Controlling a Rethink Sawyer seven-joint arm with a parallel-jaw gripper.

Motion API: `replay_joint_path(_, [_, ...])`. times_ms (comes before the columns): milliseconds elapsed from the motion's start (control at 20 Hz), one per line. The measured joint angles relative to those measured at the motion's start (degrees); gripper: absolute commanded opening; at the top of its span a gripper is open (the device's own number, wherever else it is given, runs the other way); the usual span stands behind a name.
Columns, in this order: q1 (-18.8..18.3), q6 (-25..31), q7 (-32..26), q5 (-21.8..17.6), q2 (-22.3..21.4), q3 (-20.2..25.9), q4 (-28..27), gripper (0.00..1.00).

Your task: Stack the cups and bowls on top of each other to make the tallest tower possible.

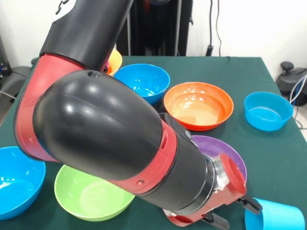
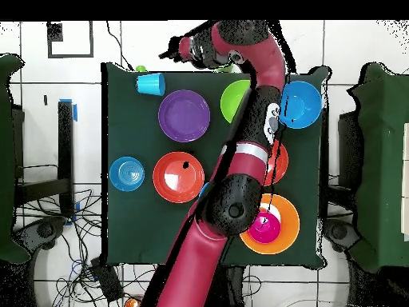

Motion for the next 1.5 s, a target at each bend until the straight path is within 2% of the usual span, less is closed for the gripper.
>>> replay_joint_path(100, [0.3,0.0,0.0,-1.5,0.0,1.6,0.0,1.00])
replay_joint_path(250, [1.0,0.0,0.0,-7.2,-0.1,6.5,0.0,1.00])
replay_joint_path(450, [1.4,0.0,0.0,-11.9,-0.2,10.8,0.1,1.00])
replay_joint_path(900, [2.6,0.0,0.0,-18.6,-0.2,18.5,0.1,1.00])
replay_joint_path(1500, [7.5,-0.1,0.0,-27.3,-0.3,30.5,0.1,1.00])
